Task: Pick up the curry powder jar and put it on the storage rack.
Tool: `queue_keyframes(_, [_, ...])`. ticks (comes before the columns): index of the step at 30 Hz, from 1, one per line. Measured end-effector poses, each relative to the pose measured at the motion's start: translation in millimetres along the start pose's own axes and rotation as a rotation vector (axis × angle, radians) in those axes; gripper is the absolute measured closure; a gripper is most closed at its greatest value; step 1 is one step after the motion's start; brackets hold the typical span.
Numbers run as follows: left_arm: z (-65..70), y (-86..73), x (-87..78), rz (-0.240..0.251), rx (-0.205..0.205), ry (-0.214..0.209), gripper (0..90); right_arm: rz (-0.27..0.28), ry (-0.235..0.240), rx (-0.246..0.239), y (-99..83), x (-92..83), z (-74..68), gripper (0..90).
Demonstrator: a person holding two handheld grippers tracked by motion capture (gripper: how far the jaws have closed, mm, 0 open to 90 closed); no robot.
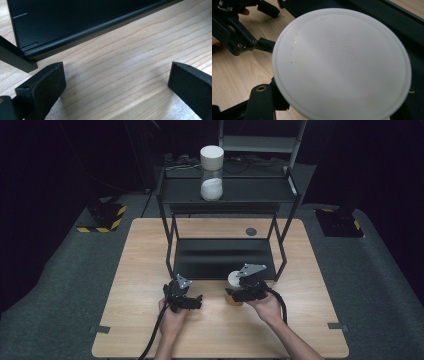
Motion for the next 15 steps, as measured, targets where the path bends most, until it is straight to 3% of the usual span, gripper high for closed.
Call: queue_keyframes(15, [0.0,0.0,0.0,0.000,0.000,0.000,1.3,-0.004,0.016,0.021,13.5,-20.3,21.8,34.3])
Point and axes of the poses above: each handheld gripper's, and its own axes: x roughly forward along the jaws, y roughly out of its top, z roughly to its right, the point moved 2 cm from there along x, roughly forward along the jaws, and after that the axes turned 11 degrees about -y, right-handed, at the moved point
